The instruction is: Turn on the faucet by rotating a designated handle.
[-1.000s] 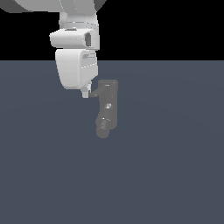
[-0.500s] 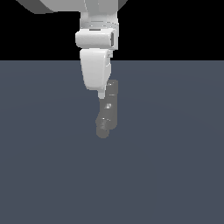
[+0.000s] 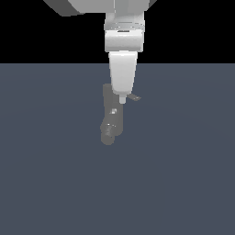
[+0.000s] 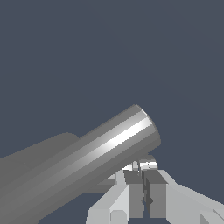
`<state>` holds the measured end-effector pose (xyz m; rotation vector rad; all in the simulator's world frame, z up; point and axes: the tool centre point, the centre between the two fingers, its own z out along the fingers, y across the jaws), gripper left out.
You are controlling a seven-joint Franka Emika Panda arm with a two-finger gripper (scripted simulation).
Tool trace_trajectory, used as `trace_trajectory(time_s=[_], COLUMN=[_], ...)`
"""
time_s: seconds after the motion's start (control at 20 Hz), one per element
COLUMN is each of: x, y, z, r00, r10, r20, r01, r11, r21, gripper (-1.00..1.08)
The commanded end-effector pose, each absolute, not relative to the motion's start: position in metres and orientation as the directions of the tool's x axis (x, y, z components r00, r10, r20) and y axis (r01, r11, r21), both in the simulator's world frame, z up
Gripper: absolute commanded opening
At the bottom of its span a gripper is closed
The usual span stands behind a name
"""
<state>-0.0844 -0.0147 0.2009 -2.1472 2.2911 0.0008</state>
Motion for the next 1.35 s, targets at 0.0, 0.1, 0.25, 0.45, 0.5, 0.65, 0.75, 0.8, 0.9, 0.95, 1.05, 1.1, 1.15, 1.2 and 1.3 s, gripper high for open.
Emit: trace_trajectory(time_s=[0.0, 0.1, 0.25, 0.45, 0.5, 0.65, 0.75, 0.8, 0.9, 0.95, 1.05, 1.1, 1.15, 1.2, 1.3], x=[-0.080, -0.074, -0.066, -0.055, -0.053, -0.045, -0.039, -0.037, -0.032, -0.029, -0.024, -0.022, -0.019, -0.017, -0.014], y=[-0.021, -0.028, -0.039, -0.054, -0.057, -0.068, -0.075, -0.079, -0.086, -0.089, -0.096, -0.100, -0.103, -0.106, -0.109], z=[0.201, 0.201, 0.201, 0.201, 0.201, 0.201, 0.201, 0.201, 0.201, 0.201, 0.201, 0.201, 0.201, 0.201, 0.201], r00=[-0.067, -0.069, -0.072, -0.076, -0.077, -0.080, -0.082, -0.083, -0.085, -0.086, -0.088, -0.089, -0.090, -0.091, -0.092], r10=[-0.998, -0.998, -0.997, -0.997, -0.997, -0.997, -0.997, -0.997, -0.996, -0.996, -0.996, -0.996, -0.996, -0.996, -0.996], r20=[-0.001, -0.001, -0.001, -0.001, -0.001, 0.000, 0.000, 0.000, 0.000, 0.000, 0.000, 0.000, 0.000, 0.000, 0.000], r01=[-0.998, -0.998, -0.997, -0.997, -0.997, -0.997, -0.997, -0.997, -0.996, -0.996, -0.996, -0.996, -0.996, -0.996, -0.996], r11=[0.067, 0.069, 0.072, 0.076, 0.077, 0.080, 0.082, 0.083, 0.085, 0.086, 0.088, 0.089, 0.090, 0.091, 0.092], r21=[-0.001, -0.001, 0.000, 0.000, 0.000, 0.000, 0.000, 0.000, 0.000, 0.000, 0.000, 0.000, 0.000, 0.000, 0.000], gripper=[-1.00, -1.00, -1.00, -1.00, -1.00, -1.00, -1.00, -1.00, -1.00, -1.00, -1.00, -1.00, -1.00, -1.00, -1.00])
